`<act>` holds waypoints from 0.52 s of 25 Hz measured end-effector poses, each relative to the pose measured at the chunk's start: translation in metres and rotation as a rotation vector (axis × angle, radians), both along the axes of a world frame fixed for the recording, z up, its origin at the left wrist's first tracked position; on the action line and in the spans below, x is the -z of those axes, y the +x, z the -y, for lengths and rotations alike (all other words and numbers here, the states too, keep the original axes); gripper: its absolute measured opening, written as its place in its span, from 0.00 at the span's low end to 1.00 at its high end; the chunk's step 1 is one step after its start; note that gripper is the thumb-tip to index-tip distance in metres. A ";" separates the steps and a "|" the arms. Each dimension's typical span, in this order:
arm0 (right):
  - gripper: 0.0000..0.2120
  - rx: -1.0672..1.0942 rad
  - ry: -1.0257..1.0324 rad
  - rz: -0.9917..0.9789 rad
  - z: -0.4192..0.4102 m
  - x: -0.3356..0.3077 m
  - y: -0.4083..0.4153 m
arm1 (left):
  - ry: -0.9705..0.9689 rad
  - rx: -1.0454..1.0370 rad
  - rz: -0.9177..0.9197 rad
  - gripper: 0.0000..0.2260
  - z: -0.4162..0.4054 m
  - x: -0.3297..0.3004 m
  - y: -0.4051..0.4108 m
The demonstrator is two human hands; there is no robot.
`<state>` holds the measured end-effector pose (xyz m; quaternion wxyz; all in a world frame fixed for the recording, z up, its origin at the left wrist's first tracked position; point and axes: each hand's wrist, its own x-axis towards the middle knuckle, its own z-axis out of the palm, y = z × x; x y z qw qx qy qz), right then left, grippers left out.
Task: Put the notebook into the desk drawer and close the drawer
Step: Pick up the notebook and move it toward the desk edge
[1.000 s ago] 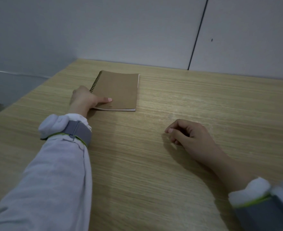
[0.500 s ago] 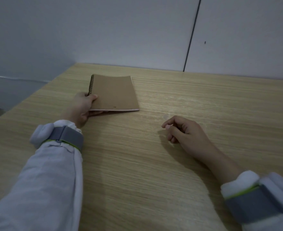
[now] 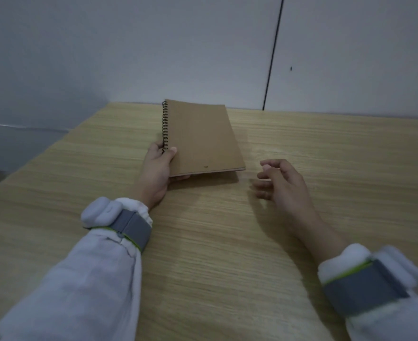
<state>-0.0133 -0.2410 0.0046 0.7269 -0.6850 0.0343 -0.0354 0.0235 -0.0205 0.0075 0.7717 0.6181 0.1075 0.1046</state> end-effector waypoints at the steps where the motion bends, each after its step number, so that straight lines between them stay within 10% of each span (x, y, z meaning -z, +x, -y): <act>1: 0.06 0.007 0.074 -0.037 0.001 -0.001 0.001 | -0.007 0.020 -0.011 0.07 0.006 -0.001 -0.003; 13: 0.16 -0.013 0.377 -0.264 0.026 -0.009 0.005 | 0.018 0.279 -0.026 0.09 0.058 -0.006 -0.042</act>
